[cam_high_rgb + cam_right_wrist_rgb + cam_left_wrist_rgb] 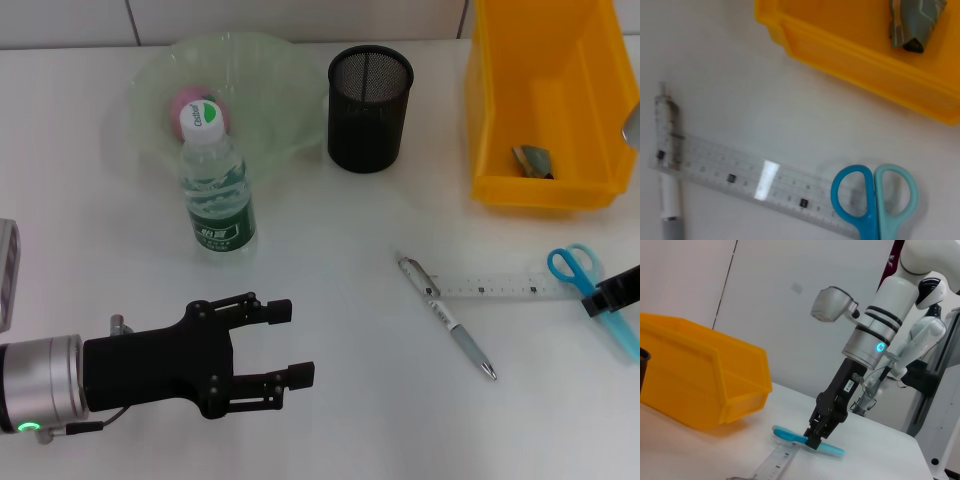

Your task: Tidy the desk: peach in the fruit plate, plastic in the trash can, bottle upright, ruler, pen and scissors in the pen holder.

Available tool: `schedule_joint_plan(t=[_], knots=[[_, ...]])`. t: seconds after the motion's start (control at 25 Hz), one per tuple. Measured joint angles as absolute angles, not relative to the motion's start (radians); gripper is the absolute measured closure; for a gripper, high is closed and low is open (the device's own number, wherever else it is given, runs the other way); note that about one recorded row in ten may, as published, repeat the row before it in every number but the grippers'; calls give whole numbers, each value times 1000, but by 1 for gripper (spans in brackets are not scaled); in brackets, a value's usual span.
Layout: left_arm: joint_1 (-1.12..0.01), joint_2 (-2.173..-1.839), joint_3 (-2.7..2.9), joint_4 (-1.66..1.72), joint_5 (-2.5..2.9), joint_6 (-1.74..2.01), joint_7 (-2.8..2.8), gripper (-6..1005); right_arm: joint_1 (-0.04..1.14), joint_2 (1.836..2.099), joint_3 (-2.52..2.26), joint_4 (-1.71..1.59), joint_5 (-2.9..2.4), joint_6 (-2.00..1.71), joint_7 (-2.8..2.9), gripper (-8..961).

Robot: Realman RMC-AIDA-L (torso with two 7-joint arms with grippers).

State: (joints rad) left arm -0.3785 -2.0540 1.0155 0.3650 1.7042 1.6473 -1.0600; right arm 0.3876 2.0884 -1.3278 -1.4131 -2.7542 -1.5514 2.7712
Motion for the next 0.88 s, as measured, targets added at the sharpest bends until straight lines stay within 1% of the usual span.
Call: schedule_joint_plan(t=[0.32,0.56,0.76,0.88], knots=[[-376,-2054,1015,365,1704,1647,-1058,197,347,2090,-1289,-1508,-2683,-1568,2735,709],[-373,-2053,1015,369,1704,1653,-1061,197,298,2088,-1151,-1537,-2355,-1549,2589,693],[-373,-2053,1015,364,1704,1655,-1061,197,278,2086,-1093,-1389,-2030,-1413,2345,680],[-373,-2053,1015,364,1704,1658,-1062,197,306,2085,-1092,-1202,-1808,-1312,2111,672]])
